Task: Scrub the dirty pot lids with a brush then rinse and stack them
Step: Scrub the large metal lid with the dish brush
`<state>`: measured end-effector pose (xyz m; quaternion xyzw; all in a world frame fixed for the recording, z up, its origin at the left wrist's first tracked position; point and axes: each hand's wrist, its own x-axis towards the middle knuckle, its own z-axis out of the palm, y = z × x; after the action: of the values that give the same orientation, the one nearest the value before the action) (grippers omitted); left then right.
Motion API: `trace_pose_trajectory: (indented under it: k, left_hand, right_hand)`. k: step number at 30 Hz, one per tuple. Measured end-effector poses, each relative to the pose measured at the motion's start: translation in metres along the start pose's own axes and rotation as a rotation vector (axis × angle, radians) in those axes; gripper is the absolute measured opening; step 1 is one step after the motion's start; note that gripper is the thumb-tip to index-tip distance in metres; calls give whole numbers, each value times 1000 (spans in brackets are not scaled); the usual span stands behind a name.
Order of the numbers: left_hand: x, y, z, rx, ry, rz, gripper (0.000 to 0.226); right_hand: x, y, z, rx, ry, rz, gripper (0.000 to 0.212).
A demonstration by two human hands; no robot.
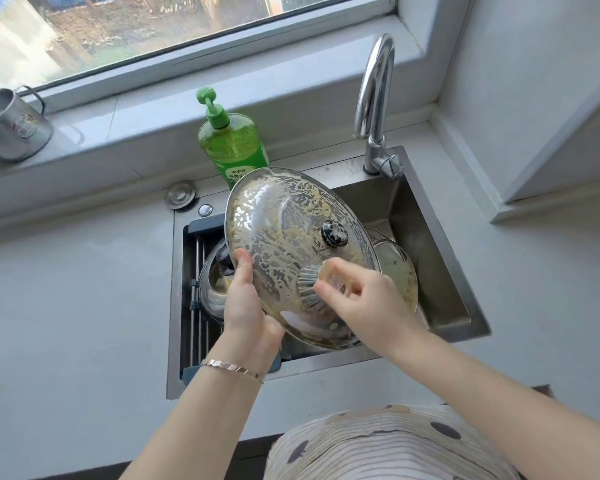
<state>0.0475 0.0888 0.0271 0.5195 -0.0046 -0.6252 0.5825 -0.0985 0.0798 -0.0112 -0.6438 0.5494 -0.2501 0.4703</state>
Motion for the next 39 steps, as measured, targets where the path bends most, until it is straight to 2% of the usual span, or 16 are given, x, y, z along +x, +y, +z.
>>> trace_pose_trajectory:
  k: [1,3,5,7,10,14,18,22,23,25,28,32,36,39]
  left_hand:
    - [1,4,-1,-16,13,-8,53]
    - [1,10,-1,-35,29,-6,52]
    - [-2,10,2,-28,22,25,48]
    - [-4,10,11,1,15,59,41]
    - [-2,16,18,-15,41,71,39]
    - [0,18,17,-45,74,78,44]
    - [2,20,16,-63,70,72,45]
    - [-3,18,15,-90,90,87,42]
    - [-4,16,18,-80,95,97,41]
    - [-5,11,23,-44,111,87,42]
    - [2,9,18,-18,171,14,43]
    - [7,23,-2,-12,134,-37,53]
    - [6,28,-11,-63,140,43,50]
    - [5,19,-7,-45,157,-7,51]
  right_hand:
    - [0,6,-3,-20,-2,6,18]
    - [13,26,-18,8,100,123,10]
    - [23,33,-27,16,178,214,12]
    - [18,24,-17,5,137,138,18]
    - [-1,13,-2,10,48,9,7]
    - [9,33,-17,-17,155,126,10]
    - [-11,10,2,-74,23,-99,22]
    - [1,12,-14,-142,110,-17,22]
    - [2,10,-12,-167,111,-46,19]
    - [0,-6,2,-213,88,-206,19]
    - [-1,-29,24,-304,119,-413,40]
    - [-5,-8,14,-355,3,-450,48]
    - [-13,20,9,-352,-19,-321,64]
    - [-5,-1,27,-403,-8,-466,50]
